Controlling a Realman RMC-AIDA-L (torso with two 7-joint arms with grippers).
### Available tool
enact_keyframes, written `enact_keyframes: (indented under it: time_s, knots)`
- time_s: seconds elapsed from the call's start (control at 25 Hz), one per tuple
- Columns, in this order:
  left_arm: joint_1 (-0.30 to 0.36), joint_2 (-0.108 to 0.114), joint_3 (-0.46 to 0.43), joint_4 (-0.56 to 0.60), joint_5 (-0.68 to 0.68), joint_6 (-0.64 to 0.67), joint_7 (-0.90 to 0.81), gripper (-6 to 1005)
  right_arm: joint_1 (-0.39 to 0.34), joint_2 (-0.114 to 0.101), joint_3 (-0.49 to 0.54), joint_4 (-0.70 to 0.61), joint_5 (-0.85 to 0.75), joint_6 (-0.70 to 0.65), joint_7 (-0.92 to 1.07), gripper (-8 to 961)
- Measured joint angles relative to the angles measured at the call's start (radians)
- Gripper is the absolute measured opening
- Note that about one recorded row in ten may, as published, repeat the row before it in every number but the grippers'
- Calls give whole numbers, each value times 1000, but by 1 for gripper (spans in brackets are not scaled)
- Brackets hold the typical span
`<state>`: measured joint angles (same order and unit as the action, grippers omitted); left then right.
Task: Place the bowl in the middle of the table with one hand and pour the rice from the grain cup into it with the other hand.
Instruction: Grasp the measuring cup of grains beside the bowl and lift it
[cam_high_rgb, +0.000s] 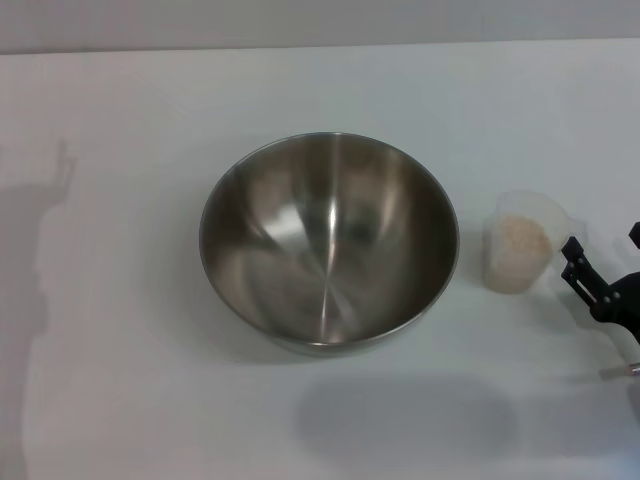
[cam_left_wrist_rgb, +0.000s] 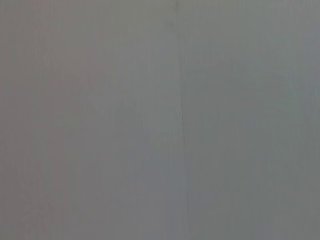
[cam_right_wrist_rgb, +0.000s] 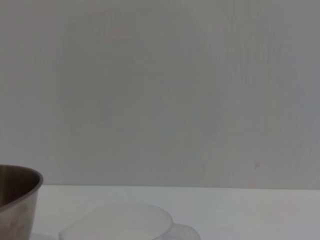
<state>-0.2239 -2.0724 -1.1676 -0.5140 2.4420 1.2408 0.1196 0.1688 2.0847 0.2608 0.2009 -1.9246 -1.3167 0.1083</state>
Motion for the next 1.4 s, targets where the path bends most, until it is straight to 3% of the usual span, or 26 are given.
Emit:
enact_keyframes:
  time_s: [1.08,1.32,1.4]
  knots:
    - [-8,0,-1,19,-5,-3,0,829,28,0,3,-3,3,6,1,847]
    - [-8,0,-1,20,-5,-3,0,829,33,0,11,-3,3,19,0,830]
    - [-8,0,-1,20,-5,-3,0,829,34,1,12,-3,3,18,-5,750]
